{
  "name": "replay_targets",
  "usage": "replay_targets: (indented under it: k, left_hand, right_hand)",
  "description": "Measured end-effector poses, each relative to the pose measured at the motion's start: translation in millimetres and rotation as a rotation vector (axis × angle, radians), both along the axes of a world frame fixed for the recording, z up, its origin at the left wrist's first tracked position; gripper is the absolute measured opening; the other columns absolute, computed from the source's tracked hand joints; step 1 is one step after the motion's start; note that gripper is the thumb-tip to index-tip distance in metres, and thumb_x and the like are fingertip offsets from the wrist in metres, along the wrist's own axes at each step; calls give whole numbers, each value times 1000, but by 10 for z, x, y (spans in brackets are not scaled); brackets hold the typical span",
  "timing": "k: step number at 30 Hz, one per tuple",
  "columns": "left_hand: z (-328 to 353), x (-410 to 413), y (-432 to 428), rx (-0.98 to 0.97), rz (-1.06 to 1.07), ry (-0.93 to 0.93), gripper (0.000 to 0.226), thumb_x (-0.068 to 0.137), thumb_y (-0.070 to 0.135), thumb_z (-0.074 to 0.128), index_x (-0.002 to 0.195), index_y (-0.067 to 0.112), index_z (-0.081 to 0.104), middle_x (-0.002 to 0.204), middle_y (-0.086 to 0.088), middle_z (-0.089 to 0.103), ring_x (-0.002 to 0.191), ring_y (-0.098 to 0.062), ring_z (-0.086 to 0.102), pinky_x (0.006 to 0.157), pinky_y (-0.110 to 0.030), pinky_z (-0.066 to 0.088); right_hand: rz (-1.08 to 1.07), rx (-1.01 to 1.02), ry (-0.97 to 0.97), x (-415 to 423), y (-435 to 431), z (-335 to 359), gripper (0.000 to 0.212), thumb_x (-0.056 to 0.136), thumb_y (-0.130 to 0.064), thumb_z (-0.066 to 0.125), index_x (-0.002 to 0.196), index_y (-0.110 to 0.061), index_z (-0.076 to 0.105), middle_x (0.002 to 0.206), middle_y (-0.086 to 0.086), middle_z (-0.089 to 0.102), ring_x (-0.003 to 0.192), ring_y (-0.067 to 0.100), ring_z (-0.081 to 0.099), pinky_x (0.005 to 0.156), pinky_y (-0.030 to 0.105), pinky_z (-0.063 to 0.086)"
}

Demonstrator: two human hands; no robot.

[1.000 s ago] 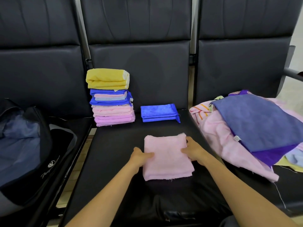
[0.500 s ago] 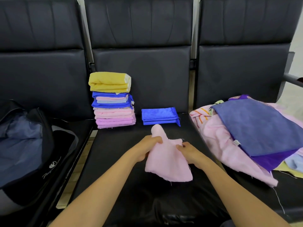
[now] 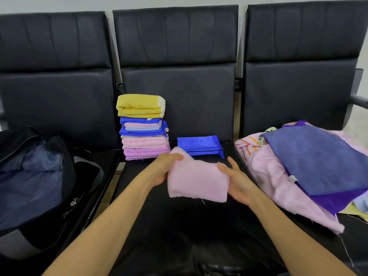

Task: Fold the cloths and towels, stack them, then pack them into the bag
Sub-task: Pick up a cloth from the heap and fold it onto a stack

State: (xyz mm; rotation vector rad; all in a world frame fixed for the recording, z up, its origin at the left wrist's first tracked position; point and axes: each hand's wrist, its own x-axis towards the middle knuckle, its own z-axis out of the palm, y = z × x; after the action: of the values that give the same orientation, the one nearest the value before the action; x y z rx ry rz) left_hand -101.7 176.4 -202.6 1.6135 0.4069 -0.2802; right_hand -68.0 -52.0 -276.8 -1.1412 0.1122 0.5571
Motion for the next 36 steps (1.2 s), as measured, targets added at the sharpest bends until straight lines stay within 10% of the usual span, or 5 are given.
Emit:
replay_targets:
  k: [5, 12, 21, 29, 36]
  left_hand:
    - [-304, -134, 222, -34, -99, -80, 53, 87, 26, 68, 134, 33, 42, 135, -2, 48, 114, -21, 54, 101, -43, 46]
    - [-421, -280, 239, 397, -303, -135, 86, 69, 2, 77, 140, 32, 38, 131, 7, 38, 121, -17, 41, 103, -38, 42]
    - [-465, -302, 181, 886, -195, -375, 31, 80, 18, 67, 109, 23, 61, 109, -1, 50, 102, -16, 51, 83, -25, 44]
    - [-489, -121, 269, 124, -73, -295, 39, 85, 20, 68, 119, 21, 48, 114, 1, 58, 103, -14, 60, 78, -32, 56]
    - [-677, 166, 203, -351, -90, 91, 67, 76, 19, 78, 133, 14, 42, 130, -11, 54, 113, -28, 59, 74, -41, 59]
  right_hand:
    - [95, -84, -159, -86, 30, 67, 44, 88, -13, 62, 128, -30, 55, 132, 8, 53, 116, 29, 58, 88, 44, 54]
    - [185, -611, -445, -130, 93, 99, 69, 68, -5, 80, 124, -34, 53, 127, -8, 50, 119, 20, 48, 102, 49, 46]
    - [125, -1114, -745, -210, 149, 210, 29, 82, -22, 71, 108, -24, 57, 106, -2, 57, 100, 14, 57, 82, 23, 47]
    - [-31, -339, -416, -130, 97, 189, 41, 88, -18, 63, 127, -28, 51, 121, 0, 61, 111, 20, 59, 87, 36, 54]
    - [-85, -420, -85, 50, 16, -81, 59, 89, -26, 65, 136, -19, 31, 130, 9, 48, 109, 26, 58, 91, 43, 53]
